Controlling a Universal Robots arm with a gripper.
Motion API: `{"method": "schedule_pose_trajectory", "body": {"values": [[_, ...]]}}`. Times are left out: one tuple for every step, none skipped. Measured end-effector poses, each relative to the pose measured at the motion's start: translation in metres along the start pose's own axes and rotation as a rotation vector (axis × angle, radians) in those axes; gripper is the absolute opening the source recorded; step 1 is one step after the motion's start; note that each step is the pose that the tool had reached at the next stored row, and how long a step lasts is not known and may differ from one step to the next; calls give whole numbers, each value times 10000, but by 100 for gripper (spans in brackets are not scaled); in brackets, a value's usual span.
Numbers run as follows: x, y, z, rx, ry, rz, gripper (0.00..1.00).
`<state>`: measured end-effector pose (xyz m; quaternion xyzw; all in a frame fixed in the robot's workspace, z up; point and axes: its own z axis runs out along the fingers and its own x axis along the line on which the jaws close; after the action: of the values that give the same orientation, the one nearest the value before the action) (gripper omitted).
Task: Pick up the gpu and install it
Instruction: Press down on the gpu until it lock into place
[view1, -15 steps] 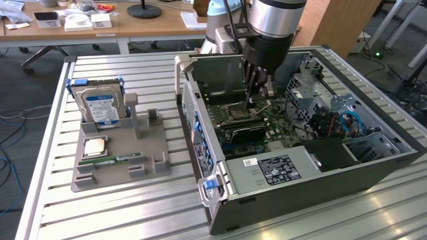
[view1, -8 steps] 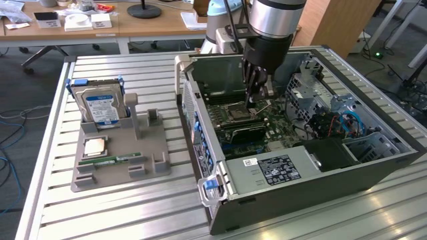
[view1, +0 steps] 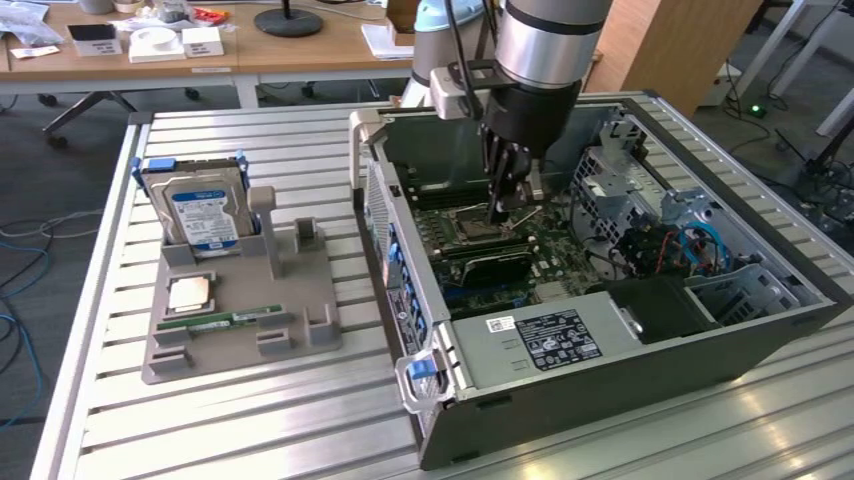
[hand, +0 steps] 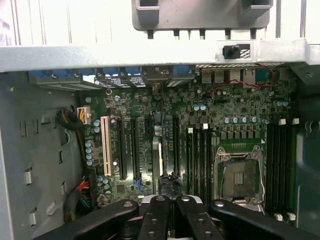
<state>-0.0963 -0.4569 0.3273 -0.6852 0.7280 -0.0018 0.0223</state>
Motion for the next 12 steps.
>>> {"method": "schedule_pose_trajectory", "body": {"values": [[0, 0, 15, 1, -1, 1, 11], [1, 1, 28, 1, -1, 2, 11], [1, 1, 42, 1, 0, 3, 11], [2, 2, 56, 1, -1, 3, 11], [2, 2, 69, 1, 0, 4, 11], [2, 3, 82, 1, 0, 4, 11], [3, 3, 94, 0, 0, 5, 11], [3, 3, 107, 0, 0, 6, 11], [3, 4, 119, 0, 1, 6, 11], [4, 4, 132, 1, -1, 7, 11], [4, 5, 146, 1, 0, 7, 11], [5, 5, 158, 1, 0, 8, 11]]}}
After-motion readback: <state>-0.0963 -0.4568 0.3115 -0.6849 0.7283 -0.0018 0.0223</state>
